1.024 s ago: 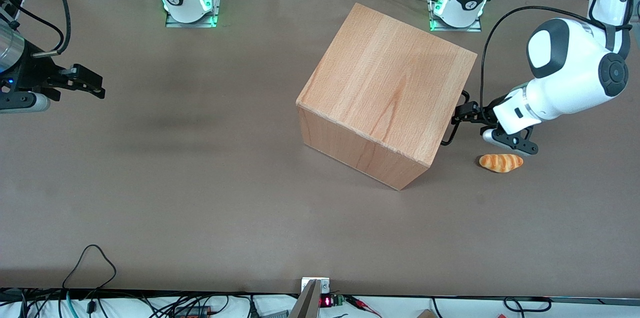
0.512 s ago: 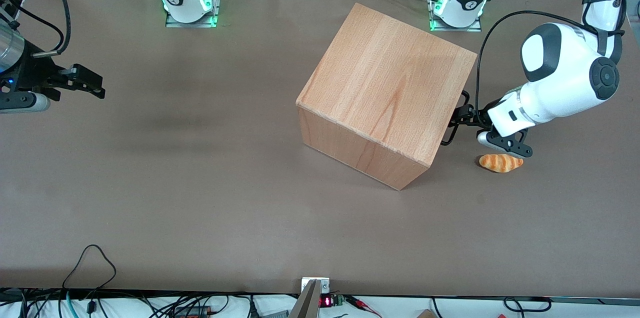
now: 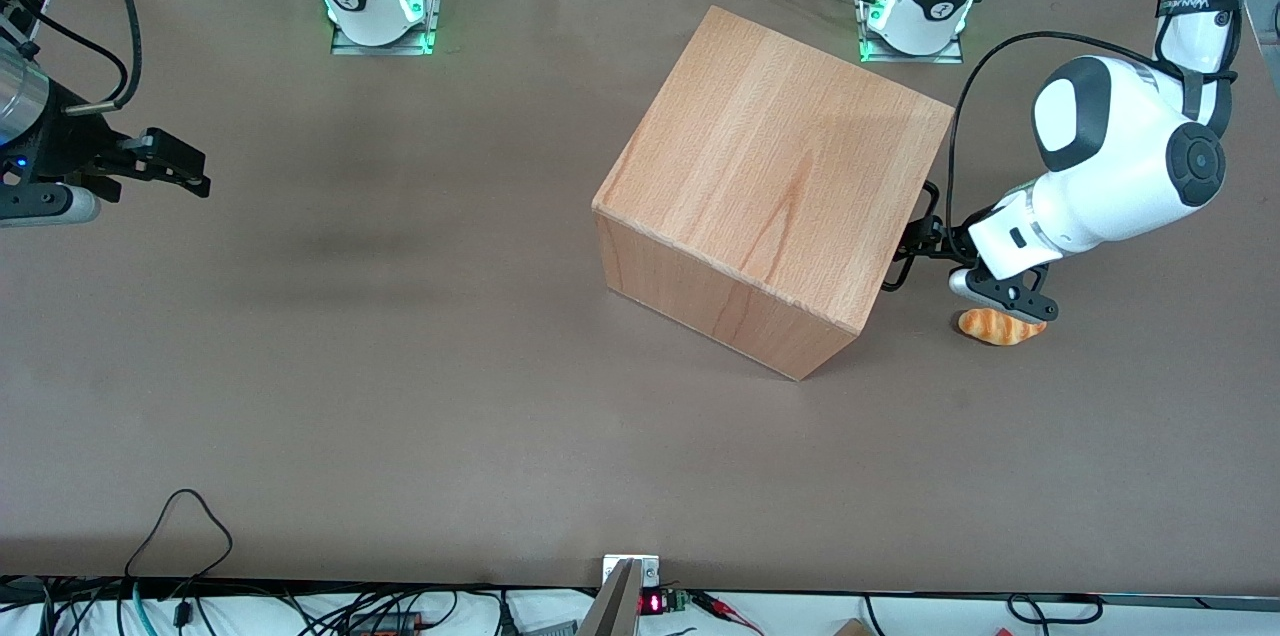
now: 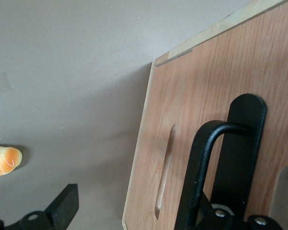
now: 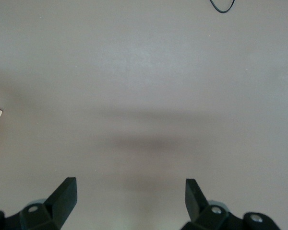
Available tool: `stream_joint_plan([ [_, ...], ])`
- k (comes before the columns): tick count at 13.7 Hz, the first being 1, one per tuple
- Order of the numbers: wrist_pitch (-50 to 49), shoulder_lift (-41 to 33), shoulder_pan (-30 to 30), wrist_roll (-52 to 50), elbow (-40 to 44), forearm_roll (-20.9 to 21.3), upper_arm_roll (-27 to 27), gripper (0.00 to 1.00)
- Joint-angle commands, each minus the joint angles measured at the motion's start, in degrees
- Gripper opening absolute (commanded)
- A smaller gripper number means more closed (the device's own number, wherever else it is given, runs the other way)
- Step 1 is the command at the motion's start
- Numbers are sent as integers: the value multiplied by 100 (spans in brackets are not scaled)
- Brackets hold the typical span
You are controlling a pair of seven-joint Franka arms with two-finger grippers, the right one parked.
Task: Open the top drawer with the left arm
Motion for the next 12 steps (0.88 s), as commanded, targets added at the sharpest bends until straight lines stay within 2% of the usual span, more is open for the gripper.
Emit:
stream_joint_plan([
  [1,195,74,-18,177,-60,-138,53,100],
  [4,291,100,61,177,-69,-129,141,100],
  [9,625,197,114,168,-77,-129,589,100],
  [12,1134,381,228,194,-69,-24,861,100],
])
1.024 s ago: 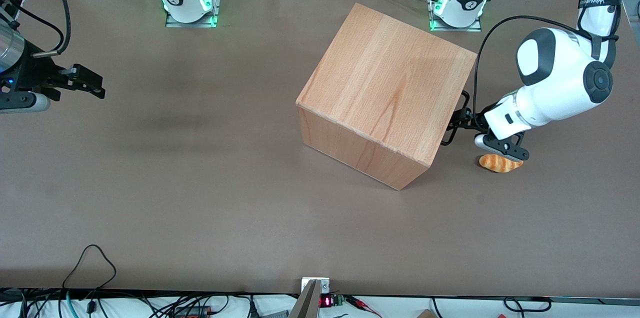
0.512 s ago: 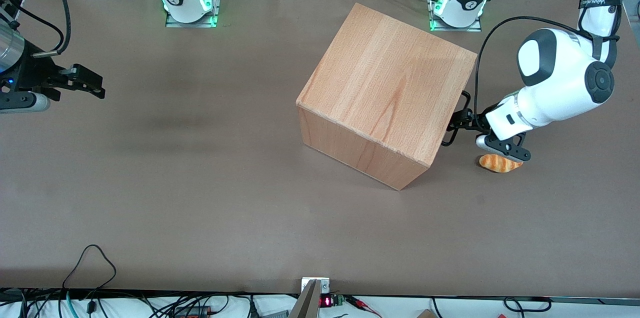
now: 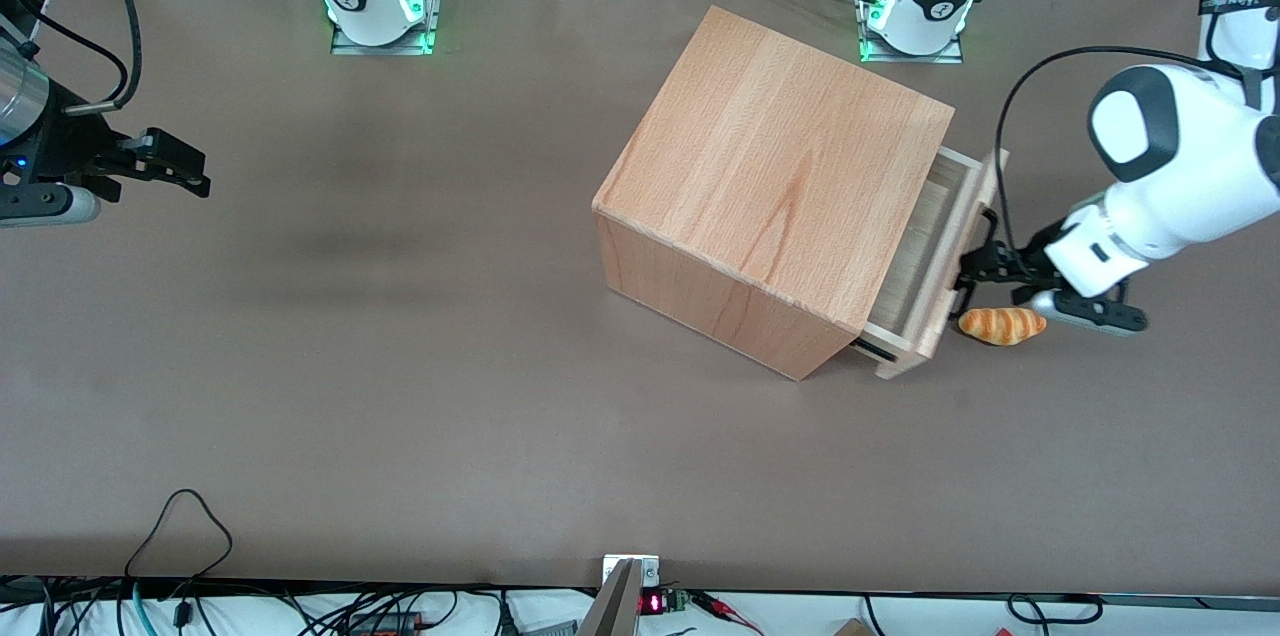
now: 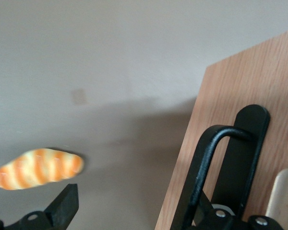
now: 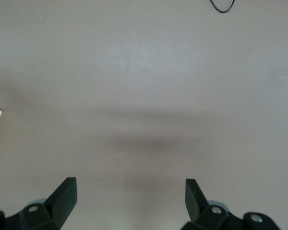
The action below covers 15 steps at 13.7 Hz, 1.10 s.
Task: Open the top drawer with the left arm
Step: 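Pull the handle with the left gripper, sliding the drawer out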
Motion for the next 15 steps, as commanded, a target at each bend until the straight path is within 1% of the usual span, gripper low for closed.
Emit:
stream_joint_plan([
  [1,586,387,121,219,-61,27,178,100],
  [3,701,484,200,324,-26,27,292,100],
  [6,886,493,288,781,9,27,459,100],
  [8,886,485,306,817,53,27,538,100],
  [12,790,187,306,782,71,44,574,100],
  [14,466,2,315,773,132,44,600,100],
  [15,377,-69,323,773,176,114,626,100],
])
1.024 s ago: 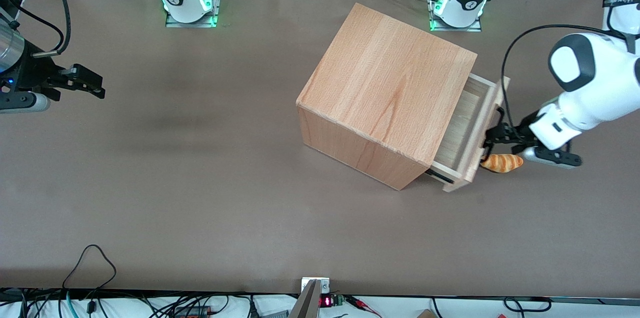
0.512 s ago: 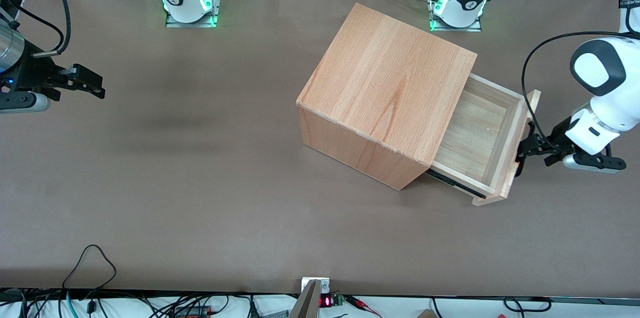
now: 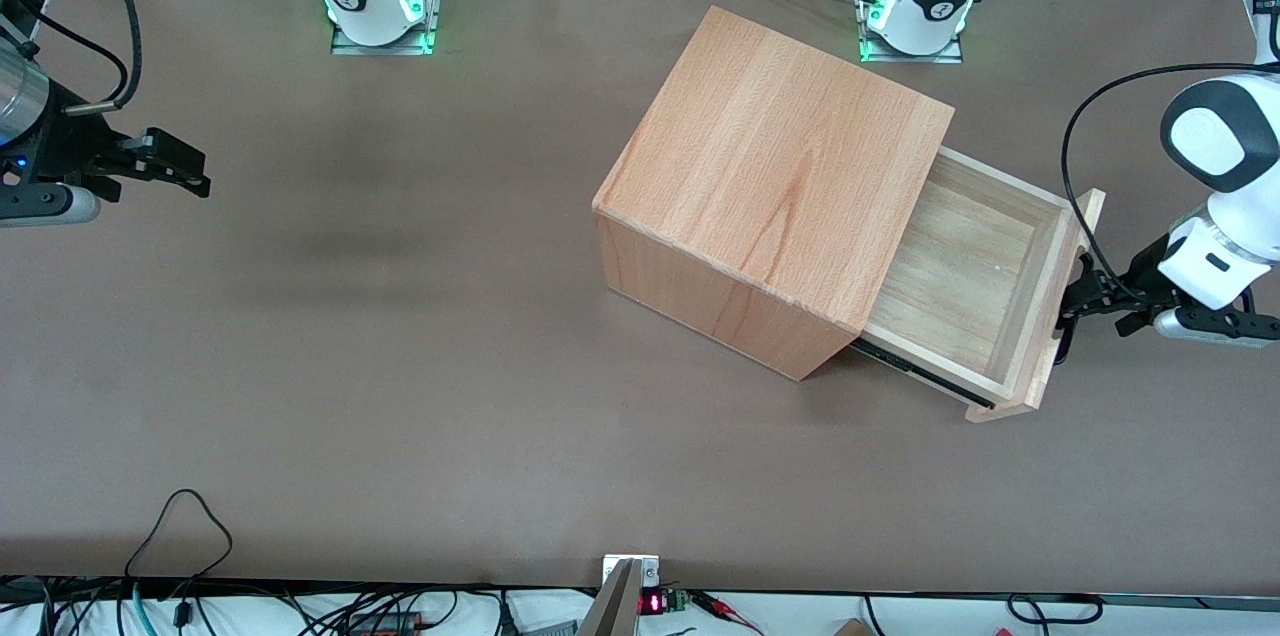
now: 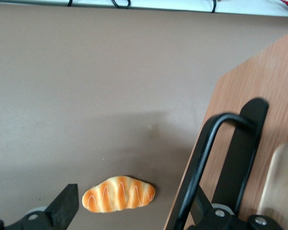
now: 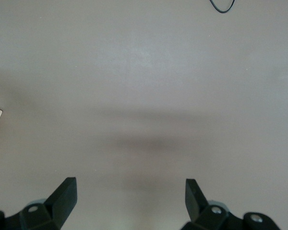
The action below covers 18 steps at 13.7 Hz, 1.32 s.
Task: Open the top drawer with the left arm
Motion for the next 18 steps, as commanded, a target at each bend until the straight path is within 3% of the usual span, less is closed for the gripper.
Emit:
stream_joint_plan([
  [1,-352,-290,56,167,55,214,61,100],
  [6,-1370,-686,56,36,502,671,97,100],
  [11,-2705,-1187,-50,-1087,1021,1435,44,100],
  [18,-4526,-1592,-278,-2485,1671,1823,-62,100],
])
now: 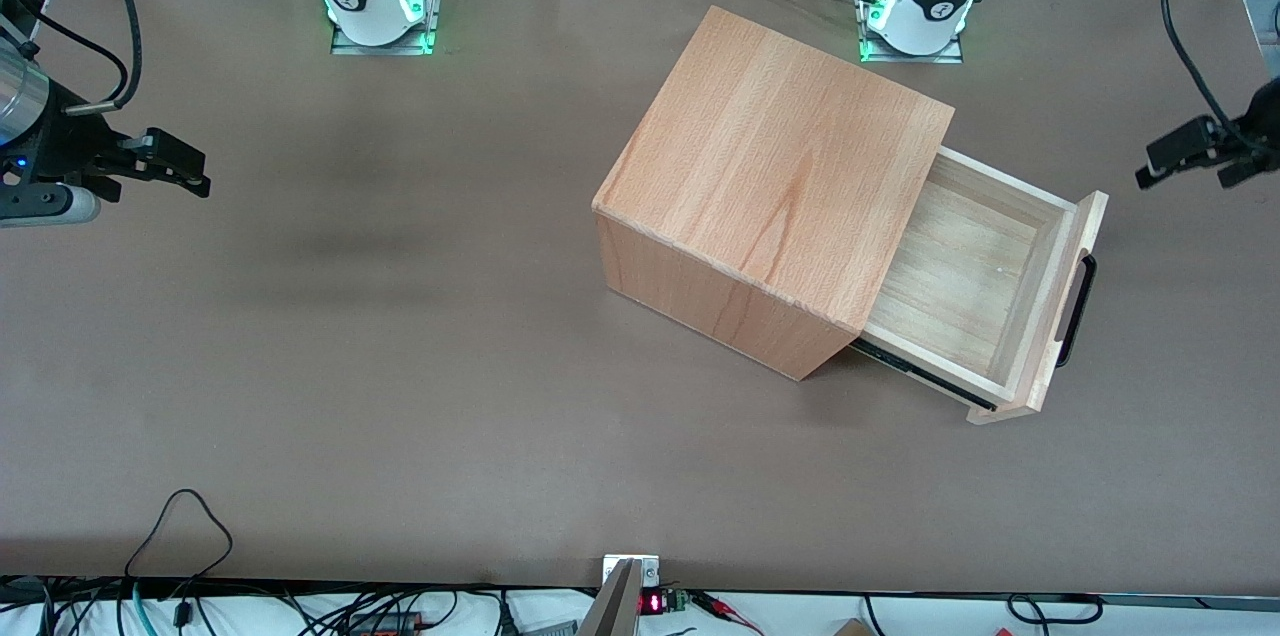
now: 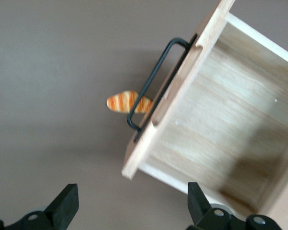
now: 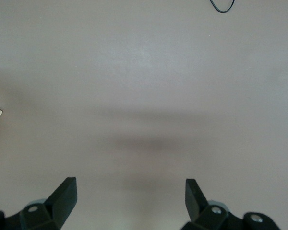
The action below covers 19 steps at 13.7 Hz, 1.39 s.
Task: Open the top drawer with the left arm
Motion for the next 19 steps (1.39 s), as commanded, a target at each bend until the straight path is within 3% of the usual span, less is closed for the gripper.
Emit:
stream_joint_plan([
  [1,-527,-58,-44,-390,299,165,-25,100],
  [5,-519,-93,-70,-400,352,420,-16,100],
  [19,-475,-111,-88,-417,352,420,-16,100],
])
